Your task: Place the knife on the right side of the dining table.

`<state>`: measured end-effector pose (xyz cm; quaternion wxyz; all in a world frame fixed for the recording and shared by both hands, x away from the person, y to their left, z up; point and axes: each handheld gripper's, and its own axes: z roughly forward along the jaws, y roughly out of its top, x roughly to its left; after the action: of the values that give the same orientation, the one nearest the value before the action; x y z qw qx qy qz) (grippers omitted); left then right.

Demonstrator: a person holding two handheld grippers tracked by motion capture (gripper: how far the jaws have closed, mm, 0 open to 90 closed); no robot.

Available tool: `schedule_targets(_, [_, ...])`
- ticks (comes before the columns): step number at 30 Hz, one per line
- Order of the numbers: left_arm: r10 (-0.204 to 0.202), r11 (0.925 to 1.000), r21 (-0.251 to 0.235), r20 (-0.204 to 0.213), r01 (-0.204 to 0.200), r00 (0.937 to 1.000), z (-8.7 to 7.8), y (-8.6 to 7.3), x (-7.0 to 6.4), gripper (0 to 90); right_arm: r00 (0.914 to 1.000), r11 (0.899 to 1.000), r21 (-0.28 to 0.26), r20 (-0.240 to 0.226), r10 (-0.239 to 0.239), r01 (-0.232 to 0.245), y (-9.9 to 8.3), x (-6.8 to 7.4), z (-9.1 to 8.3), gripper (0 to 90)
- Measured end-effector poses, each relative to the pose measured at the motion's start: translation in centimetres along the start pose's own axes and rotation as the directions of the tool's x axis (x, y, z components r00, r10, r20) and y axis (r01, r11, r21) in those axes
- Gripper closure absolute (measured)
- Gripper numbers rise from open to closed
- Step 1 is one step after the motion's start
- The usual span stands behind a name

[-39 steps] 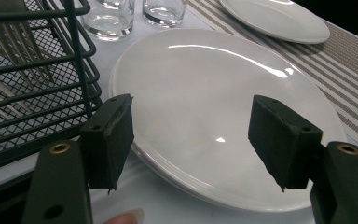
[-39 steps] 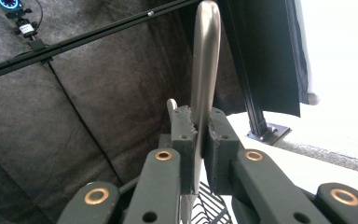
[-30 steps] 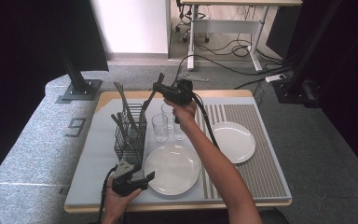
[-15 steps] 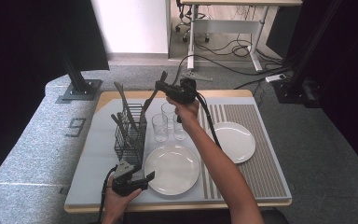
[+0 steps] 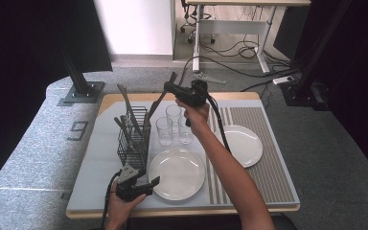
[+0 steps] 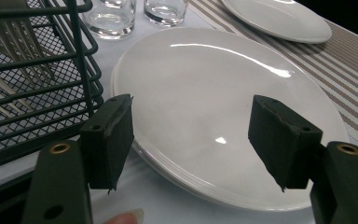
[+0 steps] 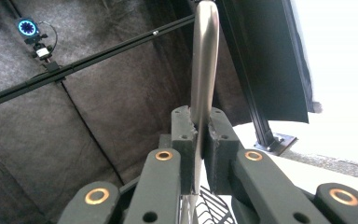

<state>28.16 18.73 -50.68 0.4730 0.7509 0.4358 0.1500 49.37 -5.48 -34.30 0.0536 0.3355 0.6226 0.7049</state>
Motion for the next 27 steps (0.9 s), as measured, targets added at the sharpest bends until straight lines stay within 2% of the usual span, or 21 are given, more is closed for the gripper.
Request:
schedule_targets(12, [0.005, 1.0000, 0.005, 0.000, -0.005, 1.0000, 0.2, 0.0, -0.2, 31.1, 0.9999, 1.000, 0.013, -0.017, 0.000, 0.001, -0.6, 0.4, -0.9, 83.7])
schedule_targets(27, [0.004, 0.9999, 0.011, 0.000, -0.004, 1.0000, 0.3, -0.1, -0.3, 31.1, 0.9997, 0.999, 0.031, -0.017, 0.017, -0.016, -2.2, -0.4, -1.5, 83.8])
